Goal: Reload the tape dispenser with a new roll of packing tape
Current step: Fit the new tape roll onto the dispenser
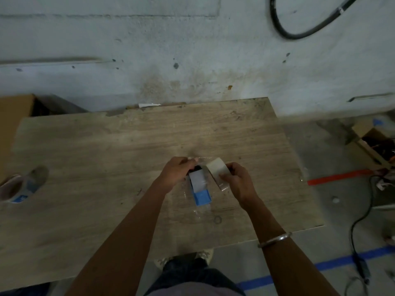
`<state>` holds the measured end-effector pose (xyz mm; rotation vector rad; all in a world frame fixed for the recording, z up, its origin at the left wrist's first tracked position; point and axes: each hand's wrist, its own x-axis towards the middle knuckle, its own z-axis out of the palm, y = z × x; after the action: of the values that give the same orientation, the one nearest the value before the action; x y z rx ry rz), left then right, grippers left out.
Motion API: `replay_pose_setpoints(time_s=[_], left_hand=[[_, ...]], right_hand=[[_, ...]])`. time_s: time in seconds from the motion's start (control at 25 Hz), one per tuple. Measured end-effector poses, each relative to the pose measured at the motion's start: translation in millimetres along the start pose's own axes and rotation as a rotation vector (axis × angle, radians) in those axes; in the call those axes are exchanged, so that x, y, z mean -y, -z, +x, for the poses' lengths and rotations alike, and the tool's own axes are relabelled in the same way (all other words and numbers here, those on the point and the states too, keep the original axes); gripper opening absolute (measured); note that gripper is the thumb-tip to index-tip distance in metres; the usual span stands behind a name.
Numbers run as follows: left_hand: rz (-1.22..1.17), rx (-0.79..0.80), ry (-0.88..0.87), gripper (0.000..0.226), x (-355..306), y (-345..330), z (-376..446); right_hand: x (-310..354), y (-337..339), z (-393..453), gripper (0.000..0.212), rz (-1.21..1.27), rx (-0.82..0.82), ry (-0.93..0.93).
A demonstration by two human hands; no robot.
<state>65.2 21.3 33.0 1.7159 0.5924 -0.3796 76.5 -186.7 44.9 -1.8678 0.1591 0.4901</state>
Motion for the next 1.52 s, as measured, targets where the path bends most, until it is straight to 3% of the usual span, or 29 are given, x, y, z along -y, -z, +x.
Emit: replay_pose_setpoints(time_s=[0.24,0.48,0.68,0.8,0.92,1.04,1.16,1.32,1.44,1.52], left_hand=[[0.073,-0.114,0.137,0.048,-4.4,-13.4,5.0],[-0.087,-0.263,0.261,0.051,4.2,-23.6,2.4],[-0.217,-0.345,0.270,0.045,5.4,-26.8,-1.6],[-0.409,-0.318,0.323,0.035,3.9,-37.6,-6.8],[-0.567,-0.242,0.374,0.031,-2.2,-48.9,-8.2],[-0.618,-0.217,0.380,0.026,-11.3,-53.7,-9.6],[-0.558,-0.164,0.377,0.025,-13.9,-57.6,-7.9],[-0.522,-0.164,0.374,0.027,-16.4,-61.5,-8.3],[-0.523,-0.162,0.384,0.026,-18.6,-62.8,-6.4],[-0.518,-0.134,0.384,0.025,-19.3,-63.1,-3.5]], right_hand=[[-11.6,-18.3,4.3,0.016,0.146,-0.024,-0.092],[-24.9,-46.9,6.6,0.026,0.104,0.008,-0.109],[-22.0,-64.6,-3.5,0.015,0.066,-0.048,-0.019],[-17.7,-62.3,-7.3,0.023,0.055,-0.066,0.010],[-16.9,-54.6,-7.9,0.009,0.005,-0.055,0.060],[-17.2,-54.2,-6.9,0.039,-0.111,-0.086,0.103],[-26.3,-57.0,-1.2,0.074,-0.163,-0.149,0.027],[-28.1,-51.0,2.0,0.066,-0.031,-0.143,-0.036],[-23.8,-52.1,0.3,0.051,-0.162,-0.133,0.082],[-25.7,-54.3,4.1,0.054,-0.276,-0.098,0.138]])
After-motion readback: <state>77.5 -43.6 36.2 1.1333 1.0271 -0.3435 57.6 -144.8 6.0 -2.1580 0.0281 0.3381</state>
